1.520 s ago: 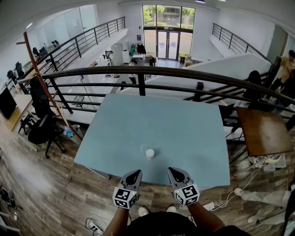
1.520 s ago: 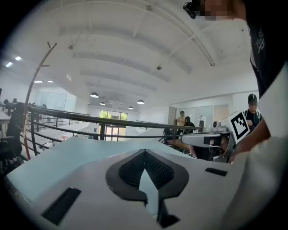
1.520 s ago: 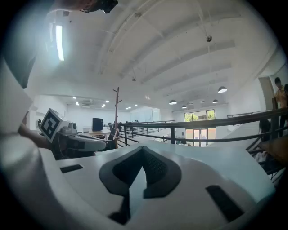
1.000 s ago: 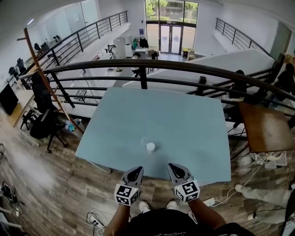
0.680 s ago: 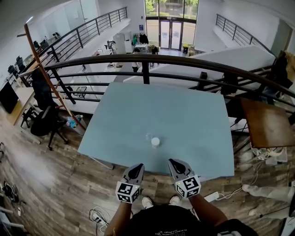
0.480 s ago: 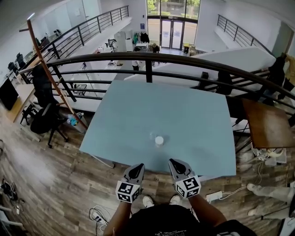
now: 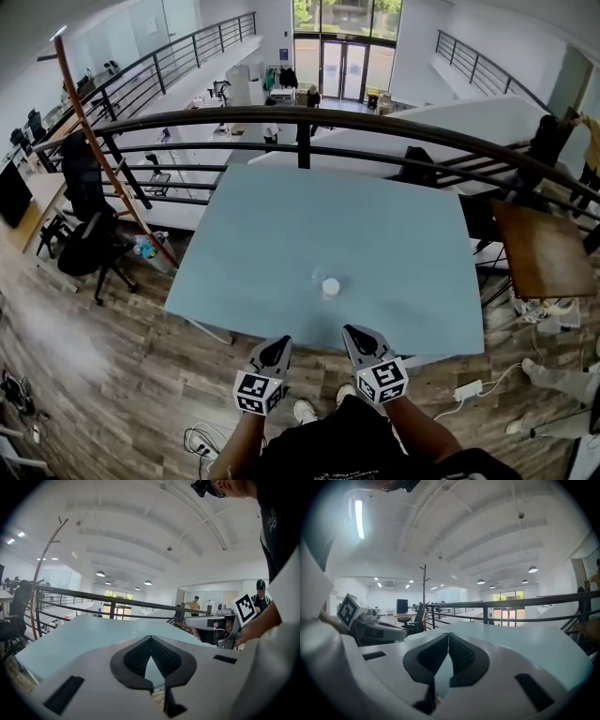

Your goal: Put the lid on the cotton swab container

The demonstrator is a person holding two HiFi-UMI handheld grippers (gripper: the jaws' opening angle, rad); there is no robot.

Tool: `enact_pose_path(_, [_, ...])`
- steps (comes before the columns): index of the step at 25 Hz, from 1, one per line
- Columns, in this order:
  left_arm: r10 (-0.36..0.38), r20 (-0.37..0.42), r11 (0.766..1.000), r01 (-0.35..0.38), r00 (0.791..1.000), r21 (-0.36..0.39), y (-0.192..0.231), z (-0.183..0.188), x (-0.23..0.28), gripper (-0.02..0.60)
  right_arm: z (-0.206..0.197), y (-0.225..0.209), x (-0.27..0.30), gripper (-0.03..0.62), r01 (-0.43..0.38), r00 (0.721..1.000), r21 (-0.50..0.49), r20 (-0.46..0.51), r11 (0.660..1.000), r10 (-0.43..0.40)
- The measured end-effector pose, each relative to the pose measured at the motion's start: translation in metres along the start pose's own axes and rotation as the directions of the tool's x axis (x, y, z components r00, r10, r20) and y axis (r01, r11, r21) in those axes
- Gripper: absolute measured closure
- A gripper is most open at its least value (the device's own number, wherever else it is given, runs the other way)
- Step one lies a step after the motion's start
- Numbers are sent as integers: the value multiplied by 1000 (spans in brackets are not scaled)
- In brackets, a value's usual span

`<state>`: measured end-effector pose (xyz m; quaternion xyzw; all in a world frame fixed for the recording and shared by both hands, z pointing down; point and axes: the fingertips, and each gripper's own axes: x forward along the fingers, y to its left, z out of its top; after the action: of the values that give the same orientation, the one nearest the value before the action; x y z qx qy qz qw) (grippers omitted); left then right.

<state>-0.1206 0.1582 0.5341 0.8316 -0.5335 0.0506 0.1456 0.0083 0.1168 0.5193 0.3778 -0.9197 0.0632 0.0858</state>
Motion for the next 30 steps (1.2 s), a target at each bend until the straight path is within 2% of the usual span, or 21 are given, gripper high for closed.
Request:
enact_pose_path(3, [4,-19,1000,-4,1000,3,4,1,9,571,0,-8,7,576,-2,1000,1,-8,1000,2])
enact_pose_path(7, [9,13,1000,-9,1000,23,15,8,29,571,1,-22,20,576,-10,1000,2,-15,1000,10])
enact_pose_path(12, [18,-15,1000,-18,1000,0,16,24,61,571,13,-52,40,576,-22,1000,11,-2,1000,22])
enact_pose_path(14, [33,-29,999,-33,999,15,22,26,74,571,16,-64,50,576,-32,999,10,-1,999,32])
enact_pose_path(17, [52,1,998,-52,999,34,33,33,98,571,18,-84,64,576,-42,999,7,-6,999,42])
enact_pose_path(19, [66,-7,997,-65,998,33,38,35,110,571,19,-97,72,576,-46,999,8,-7,999,46])
enact_pose_path(26, [108,-22,993,-107,994,55,49,47,153,571,23,-134,97,576,-137,991,-4,-3,991,137])
enact_pose_path(30, [134,-35,990,-132,990,45,52,51,167,571,24,-153,107,576,-155,988,1,-1,988,155])
